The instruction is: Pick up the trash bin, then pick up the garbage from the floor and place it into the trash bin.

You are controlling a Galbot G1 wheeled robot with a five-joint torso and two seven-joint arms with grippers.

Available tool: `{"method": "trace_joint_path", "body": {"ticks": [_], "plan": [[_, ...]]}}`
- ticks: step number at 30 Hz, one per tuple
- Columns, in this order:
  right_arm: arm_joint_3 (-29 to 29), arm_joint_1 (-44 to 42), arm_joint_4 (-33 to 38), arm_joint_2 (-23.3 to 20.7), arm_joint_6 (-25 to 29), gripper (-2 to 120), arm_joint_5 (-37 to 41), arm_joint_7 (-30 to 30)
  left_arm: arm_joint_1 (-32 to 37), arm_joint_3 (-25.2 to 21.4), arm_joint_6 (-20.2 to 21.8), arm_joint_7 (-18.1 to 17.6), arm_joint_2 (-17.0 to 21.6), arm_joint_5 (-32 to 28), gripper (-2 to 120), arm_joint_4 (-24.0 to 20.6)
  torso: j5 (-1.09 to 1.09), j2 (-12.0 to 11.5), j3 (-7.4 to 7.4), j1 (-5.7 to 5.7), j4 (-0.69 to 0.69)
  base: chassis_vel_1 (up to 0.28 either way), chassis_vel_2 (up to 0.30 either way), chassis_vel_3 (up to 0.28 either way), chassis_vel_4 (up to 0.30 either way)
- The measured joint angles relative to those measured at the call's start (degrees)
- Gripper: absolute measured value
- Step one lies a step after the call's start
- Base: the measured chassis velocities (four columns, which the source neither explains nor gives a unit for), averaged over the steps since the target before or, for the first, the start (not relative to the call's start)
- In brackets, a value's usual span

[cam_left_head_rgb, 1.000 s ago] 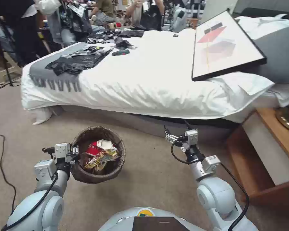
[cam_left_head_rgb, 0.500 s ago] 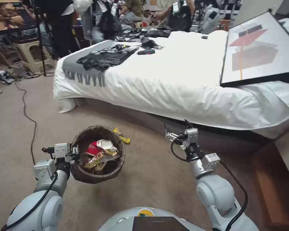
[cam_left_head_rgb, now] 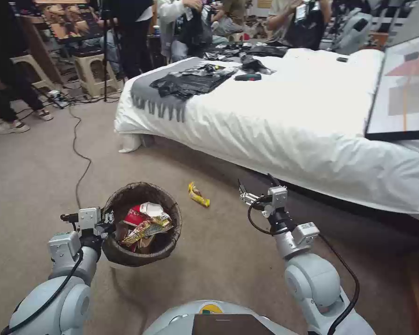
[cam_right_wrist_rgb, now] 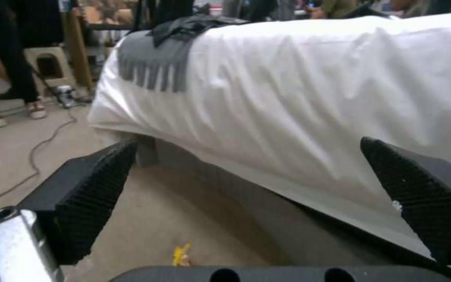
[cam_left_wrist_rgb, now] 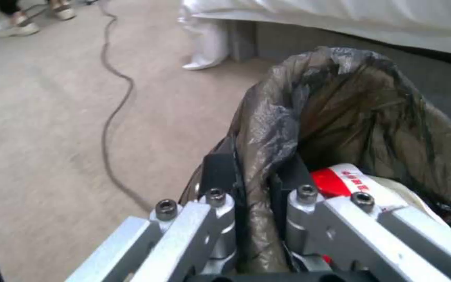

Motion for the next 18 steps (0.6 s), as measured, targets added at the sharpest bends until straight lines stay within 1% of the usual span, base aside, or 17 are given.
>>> {"method": "trace_joint_path", "body": {"ticks": [7,15,18], "plan": [[0.02,0.01,0.0,-0.08,-0.05,100,0.09,0.09,0.04,0.05,-0.01,-0.03,-0.08,0.0,7,0.0,0.0,0.0,0.0,0.0,-0.01,0.083,0.084,0.084,0.09],[0.25,0.05,0.01,-0.14,-0.19,100,0.16,0.13,0.14,0.06,-0.24,-0.09,-0.1,0.24,7,0.0,0.0,0.0,0.0,0.0,0.02,0.077,0.071,0.073,0.065],[0.28,0.11,0.0,-0.14,-0.29,100,0.17,0.1,0.14,0.07,-0.46,-0.09,-0.09,0.51,7,0.0,0.0,0.0,0.0,0.0,-0.02,0.0,0.0,0.0,0.0]]}}
